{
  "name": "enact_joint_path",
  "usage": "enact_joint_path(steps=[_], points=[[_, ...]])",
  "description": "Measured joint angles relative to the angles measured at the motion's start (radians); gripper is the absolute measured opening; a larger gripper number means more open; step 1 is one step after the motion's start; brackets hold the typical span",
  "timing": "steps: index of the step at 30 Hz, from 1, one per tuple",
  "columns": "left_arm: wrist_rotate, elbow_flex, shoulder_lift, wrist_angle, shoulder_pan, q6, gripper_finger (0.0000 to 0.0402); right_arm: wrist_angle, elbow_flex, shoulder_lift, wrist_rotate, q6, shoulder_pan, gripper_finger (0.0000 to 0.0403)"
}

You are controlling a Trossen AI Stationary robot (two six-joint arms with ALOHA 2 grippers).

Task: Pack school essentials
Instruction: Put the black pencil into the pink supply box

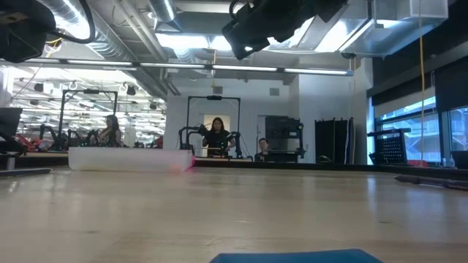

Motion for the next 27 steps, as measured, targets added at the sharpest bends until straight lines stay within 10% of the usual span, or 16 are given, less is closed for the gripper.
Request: enact_joint_path(steps=[27], points=[[0.058, 0.000, 0.173, 0.035, 0.033, -0.039, 0.0136, 0.003, 0.000, 0.000, 0.001, 0.000, 0.000, 0.0071]])
